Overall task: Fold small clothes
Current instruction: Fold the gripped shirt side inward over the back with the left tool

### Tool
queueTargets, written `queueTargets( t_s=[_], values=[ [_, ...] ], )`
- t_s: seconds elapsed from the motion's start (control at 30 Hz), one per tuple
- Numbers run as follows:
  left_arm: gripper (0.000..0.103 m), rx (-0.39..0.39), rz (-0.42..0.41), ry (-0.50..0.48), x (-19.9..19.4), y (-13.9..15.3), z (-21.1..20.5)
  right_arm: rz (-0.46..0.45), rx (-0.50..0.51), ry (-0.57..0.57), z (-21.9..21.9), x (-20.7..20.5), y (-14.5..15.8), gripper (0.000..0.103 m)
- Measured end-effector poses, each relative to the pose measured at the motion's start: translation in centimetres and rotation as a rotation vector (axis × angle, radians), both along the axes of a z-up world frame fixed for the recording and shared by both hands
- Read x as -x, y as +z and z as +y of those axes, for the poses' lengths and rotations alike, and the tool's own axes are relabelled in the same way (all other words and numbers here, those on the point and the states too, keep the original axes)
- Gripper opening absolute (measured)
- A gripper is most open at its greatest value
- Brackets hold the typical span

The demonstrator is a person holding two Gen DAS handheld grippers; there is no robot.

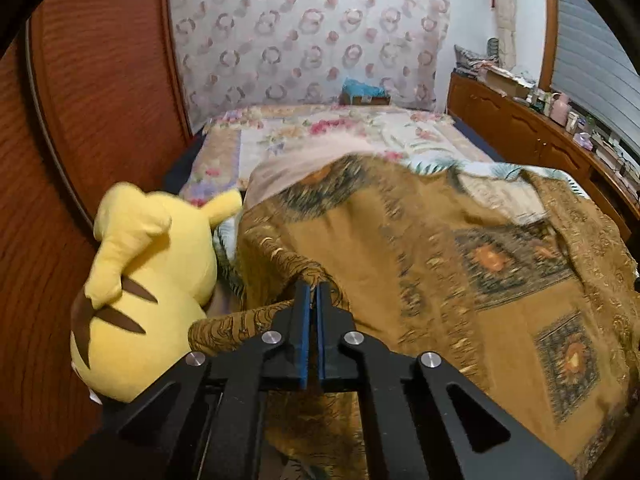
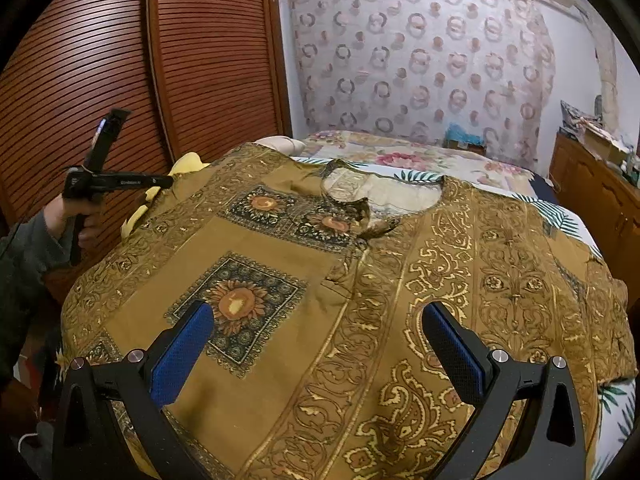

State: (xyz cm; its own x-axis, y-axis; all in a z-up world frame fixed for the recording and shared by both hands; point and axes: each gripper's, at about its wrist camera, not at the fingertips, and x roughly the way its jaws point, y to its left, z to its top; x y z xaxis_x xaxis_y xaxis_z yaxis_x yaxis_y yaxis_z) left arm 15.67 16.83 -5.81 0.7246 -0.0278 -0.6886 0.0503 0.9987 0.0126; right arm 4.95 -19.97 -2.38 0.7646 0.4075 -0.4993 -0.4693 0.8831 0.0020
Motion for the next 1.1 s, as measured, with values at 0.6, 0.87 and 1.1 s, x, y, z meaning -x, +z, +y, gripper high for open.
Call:
queueTargets(
  t_s=[0.6, 0.87, 1.1],
  values=[
    [0.036, -0.024, -0.091, -0.242, 2.7, 3.9, -9.8, 0.011, -0.02, -0.029, -1.8, 0.4, 0.4, 0.103],
    [0.073, 0.016, -0.094, -0.12, 3.9, 3.0, -5.3, 0.018, -0.025, -0.029, -1.7, 0.1, 0.5, 0.103],
    [0.073, 0.058, -0.009, -0.057, 2.9, -0.6, -3.9, 0.025, -0.019, -0.02, -1.5, 0.0, 0.2, 0.103]
  ],
)
